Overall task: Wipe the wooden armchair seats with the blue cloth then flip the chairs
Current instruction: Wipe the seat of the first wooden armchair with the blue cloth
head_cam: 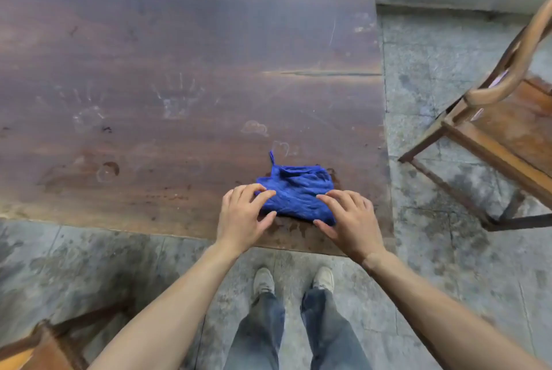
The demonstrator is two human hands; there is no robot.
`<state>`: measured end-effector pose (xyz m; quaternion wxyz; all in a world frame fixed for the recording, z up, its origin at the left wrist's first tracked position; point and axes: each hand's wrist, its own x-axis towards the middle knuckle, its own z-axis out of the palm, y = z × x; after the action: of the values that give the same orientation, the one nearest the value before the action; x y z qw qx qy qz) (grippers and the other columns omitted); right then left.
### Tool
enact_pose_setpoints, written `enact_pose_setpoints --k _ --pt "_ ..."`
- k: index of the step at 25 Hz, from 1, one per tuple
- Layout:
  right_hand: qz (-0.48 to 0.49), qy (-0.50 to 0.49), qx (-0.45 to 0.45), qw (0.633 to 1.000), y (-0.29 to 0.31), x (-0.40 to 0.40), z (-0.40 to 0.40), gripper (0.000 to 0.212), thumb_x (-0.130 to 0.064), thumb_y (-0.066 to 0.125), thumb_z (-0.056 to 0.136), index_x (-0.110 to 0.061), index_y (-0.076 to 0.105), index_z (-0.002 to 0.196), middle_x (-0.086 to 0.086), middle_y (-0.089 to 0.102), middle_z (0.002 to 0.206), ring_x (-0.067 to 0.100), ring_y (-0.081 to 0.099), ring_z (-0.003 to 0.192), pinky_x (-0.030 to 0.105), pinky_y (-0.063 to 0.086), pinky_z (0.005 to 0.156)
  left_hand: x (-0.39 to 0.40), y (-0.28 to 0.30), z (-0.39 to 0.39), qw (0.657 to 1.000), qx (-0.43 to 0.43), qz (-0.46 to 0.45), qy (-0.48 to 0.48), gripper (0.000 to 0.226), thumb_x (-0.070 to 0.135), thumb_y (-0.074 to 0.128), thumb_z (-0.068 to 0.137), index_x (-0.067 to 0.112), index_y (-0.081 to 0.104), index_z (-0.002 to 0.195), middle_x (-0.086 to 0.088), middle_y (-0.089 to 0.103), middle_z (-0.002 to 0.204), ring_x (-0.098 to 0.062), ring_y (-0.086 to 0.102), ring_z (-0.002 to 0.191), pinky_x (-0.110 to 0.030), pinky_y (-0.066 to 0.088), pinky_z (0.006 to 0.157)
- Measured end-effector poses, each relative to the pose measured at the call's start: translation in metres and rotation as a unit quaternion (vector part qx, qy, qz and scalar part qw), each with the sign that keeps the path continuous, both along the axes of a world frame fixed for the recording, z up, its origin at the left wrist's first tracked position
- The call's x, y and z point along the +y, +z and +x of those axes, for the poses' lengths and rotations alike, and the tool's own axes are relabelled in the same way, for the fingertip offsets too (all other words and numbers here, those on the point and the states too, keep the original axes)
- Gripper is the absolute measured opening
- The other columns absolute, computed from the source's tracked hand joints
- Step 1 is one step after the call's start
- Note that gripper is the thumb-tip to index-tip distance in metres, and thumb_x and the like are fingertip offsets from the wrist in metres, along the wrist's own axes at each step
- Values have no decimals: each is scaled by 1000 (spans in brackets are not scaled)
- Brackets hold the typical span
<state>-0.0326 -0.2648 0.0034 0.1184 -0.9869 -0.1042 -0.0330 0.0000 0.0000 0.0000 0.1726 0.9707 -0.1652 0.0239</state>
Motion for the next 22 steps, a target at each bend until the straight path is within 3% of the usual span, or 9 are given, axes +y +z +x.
enact_pose_setpoints --k 7,12,14,17,20,22 --pt "-6 51 -59 997 -49 -15 8 35 -43 65 85 -26 69 117 -4 68 115 25 60 105 42 47 84 2 -41 20 996 -50 33 -63 37 43 61 81 26 68 113 2 63 115 -24 54 111 -46 37 103" --pt "12 18 -120 993 -44 -7 15 15 -32 61 94 -23 71 101 -5 72 97 25 67 94 40 47 82 0 -40 24 991 -81 39 -97 21 29 56 92 18 65 108 -2 63 112 -28 58 113 -47 42 101" --pt "38 -7 -107 993 -32 -4 21 19 -30 56 94 -18 69 99 0 72 93 26 69 92 40 47 81 -9 -28 28 997 -44 -18 -68 21 28 50 95 15 63 106 -2 65 111 -26 59 112 -45 41 100" --pt "156 -69 -45 984 7 0 34 27 -29 50 95 -11 66 105 5 72 98 30 69 86 42 52 75 -19 8 40 986 84 -141 -12 26 29 45 97 13 61 109 -5 68 101 -29 61 94 -42 46 89" --pt "294 -146 -4 944 65 -1 45 15 -22 55 99 -18 62 112 -5 68 98 15 61 82 30 44 73 -27 66 59 943 177 -279 34 13 17 55 99 22 60 110 2 66 89 -12 59 77 -28 47 76" --pt "358 -163 -10 919 112 -9 50 9 -22 61 98 -26 64 106 -8 68 90 11 60 77 27 43 71 -35 116 73 908 204 -365 31 16 14 57 99 27 62 107 5 62 83 -7 57 65 -23 51 65"
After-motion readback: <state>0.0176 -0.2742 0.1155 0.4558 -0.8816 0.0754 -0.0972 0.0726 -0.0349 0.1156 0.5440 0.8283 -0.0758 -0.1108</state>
